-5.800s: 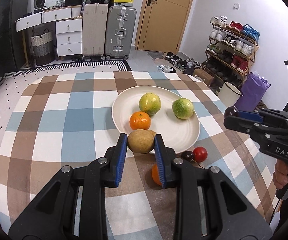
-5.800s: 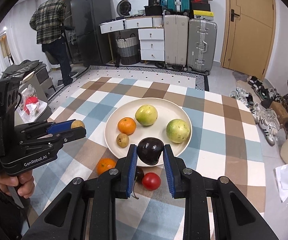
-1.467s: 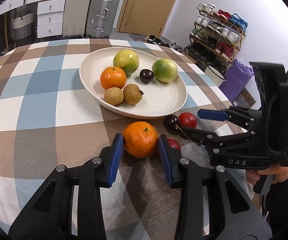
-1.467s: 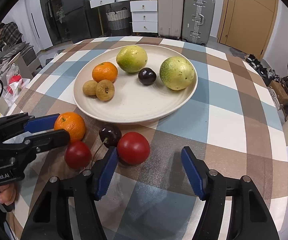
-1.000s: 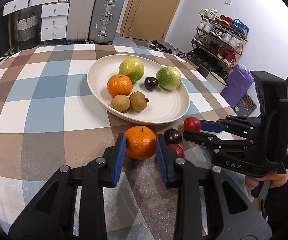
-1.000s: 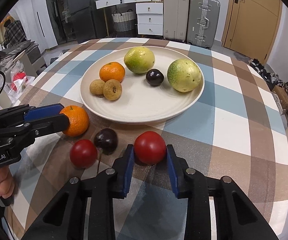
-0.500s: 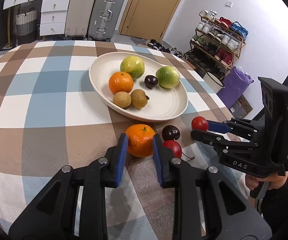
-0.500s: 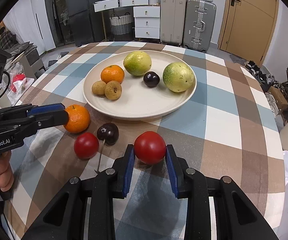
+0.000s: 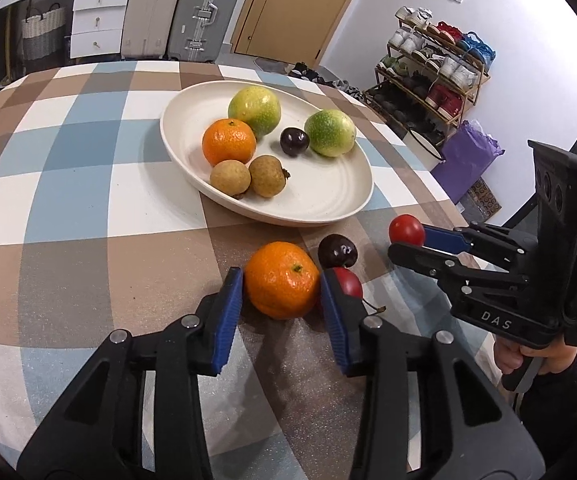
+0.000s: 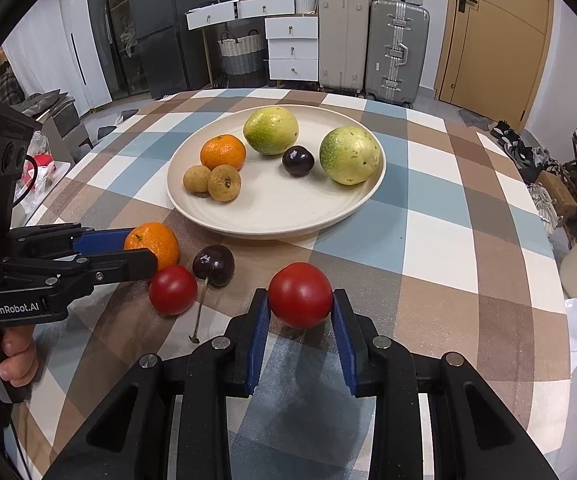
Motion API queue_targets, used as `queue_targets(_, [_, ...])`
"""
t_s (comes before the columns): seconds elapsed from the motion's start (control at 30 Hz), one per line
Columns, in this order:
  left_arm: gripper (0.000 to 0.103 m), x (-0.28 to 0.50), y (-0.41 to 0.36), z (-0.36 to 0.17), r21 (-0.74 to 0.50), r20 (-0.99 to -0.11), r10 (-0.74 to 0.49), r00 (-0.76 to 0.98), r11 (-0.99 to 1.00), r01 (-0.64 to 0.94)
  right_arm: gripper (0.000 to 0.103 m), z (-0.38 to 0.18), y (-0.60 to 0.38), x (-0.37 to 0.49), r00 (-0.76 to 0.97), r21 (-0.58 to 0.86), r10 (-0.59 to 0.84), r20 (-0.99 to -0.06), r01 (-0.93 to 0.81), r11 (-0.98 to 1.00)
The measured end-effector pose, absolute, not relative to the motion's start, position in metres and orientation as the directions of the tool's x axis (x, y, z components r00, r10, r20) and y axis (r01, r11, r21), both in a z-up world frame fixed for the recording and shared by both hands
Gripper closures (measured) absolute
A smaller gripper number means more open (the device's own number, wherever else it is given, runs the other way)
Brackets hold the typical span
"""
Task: Organize fruits
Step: 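Place the tomato on the plate with the right gripper while the left gripper places the mandarin there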
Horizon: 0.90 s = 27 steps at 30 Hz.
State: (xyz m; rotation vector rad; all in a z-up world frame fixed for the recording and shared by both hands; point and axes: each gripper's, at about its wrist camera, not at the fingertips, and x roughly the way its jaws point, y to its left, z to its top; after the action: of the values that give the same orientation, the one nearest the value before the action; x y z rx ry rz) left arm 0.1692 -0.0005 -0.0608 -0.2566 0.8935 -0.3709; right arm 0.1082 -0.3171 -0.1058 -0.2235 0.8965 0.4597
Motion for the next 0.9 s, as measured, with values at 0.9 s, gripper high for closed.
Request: queue_targets(0.9, [0.067, 0.156, 0.002, 0.025, -0.221, -0.625, -0.271, 0.732, 0.961, 0.167, 0.072, -0.018, -0.334, 0.11, 0.629, 0.117, 0.406, -0.663, -0.449, 0.886])
